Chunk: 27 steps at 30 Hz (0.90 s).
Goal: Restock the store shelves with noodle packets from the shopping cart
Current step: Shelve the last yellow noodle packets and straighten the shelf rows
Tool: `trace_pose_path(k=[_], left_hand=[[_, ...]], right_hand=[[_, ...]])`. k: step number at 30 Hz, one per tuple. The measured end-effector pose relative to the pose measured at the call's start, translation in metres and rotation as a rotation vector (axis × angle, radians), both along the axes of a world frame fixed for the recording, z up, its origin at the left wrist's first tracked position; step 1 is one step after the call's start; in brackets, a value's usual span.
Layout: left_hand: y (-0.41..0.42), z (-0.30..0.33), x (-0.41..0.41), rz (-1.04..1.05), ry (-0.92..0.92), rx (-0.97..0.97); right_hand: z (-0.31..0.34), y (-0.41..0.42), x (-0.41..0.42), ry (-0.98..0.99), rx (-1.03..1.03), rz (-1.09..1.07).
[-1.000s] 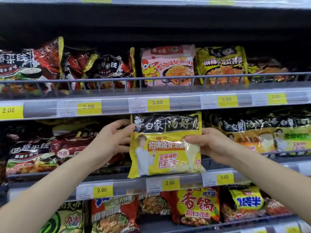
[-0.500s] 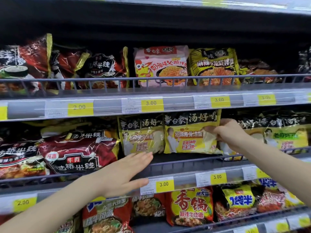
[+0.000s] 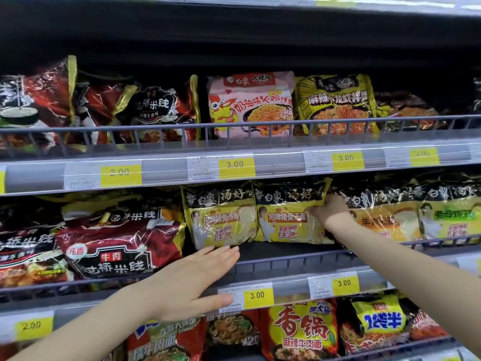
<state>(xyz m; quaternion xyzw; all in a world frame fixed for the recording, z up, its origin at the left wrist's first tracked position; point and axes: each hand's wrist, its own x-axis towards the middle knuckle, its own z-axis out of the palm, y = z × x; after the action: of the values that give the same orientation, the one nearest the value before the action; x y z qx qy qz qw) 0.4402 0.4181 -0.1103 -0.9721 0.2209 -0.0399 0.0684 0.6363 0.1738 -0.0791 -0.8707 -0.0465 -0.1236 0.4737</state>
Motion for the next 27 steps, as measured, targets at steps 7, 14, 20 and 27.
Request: trace_pose_path(k=[7, 14, 20, 27], left_hand=[[0.001, -0.002, 0.001, -0.003, -0.004, -0.005], [0.000, -0.002, -0.001, 0.008, -0.005, -0.004], [0.001, -0.006, 0.000, 0.021, -0.037, 0.009], [-0.003, -0.008, -0.005, 0.041, -0.102, 0.109]], right_hand=[[-0.005, 0.012, 0.008, -0.113, -0.208, -0.090], [-0.011, 0.020, 0.008, -0.215, -0.600, -0.146], [-0.007, 0.023, 0.000, -0.385, -0.871, -0.123], [-0.009, 0.017, -0.017, -0.367, -1.058, 0.178]])
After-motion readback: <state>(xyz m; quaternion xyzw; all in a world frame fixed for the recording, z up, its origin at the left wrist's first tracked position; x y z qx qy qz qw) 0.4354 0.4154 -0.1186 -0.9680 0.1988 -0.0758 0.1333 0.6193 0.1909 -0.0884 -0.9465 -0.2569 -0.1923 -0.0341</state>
